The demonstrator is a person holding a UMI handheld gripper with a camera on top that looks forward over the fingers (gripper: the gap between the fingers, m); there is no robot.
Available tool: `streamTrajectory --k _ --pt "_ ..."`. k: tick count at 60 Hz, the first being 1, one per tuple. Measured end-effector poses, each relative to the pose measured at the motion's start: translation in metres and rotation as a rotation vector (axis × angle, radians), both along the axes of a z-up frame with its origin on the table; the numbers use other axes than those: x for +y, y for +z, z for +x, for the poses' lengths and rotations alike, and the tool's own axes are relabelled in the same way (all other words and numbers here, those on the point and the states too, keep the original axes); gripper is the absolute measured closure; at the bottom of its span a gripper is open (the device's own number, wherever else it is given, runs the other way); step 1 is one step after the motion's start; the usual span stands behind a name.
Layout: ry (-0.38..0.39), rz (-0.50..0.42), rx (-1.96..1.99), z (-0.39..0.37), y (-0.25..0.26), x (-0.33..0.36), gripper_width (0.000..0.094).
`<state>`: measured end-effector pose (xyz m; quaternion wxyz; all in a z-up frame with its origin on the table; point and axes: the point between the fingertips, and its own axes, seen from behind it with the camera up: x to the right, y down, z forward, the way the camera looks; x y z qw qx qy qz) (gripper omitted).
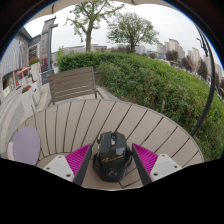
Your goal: Arrange mouse
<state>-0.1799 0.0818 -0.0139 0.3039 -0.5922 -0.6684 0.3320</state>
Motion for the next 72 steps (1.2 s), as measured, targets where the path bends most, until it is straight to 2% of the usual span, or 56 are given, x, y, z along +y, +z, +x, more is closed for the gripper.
streamTrajectory --k 3,12,22,31,42,48,55,62,68,72 --pt "-0.026 0.011 0.004 -0.003 0.0 0.007 0.0282" --pt "-0.027 0.042 0.003 -0.01 0.006 0.006 0.0459" --pt "-0.038 0.038 -0.029 -0.005 0.013 -0.001 0.0463" --pt "-0.038 0.009 0.021 0.003 0.069 -0.025 0.0463" --pt "0.041 -0.009 0.121 0.016 0.159 -0.11 0.0465" --pt "0.079 -0.029 0.137 0.029 0.176 -0.177 0.0465" --pt "0.103 -0.038 0.127 0.046 0.156 -0.247 0.0464" --pt "0.081 -0.033 0.065 0.065 0.097 -0.292 0.0466" --pt "0.045 0.034 0.034 0.082 0.047 -0.301 0.0463" --pt "0.036 0.023 0.007 0.091 0.023 -0.311 0.0389"
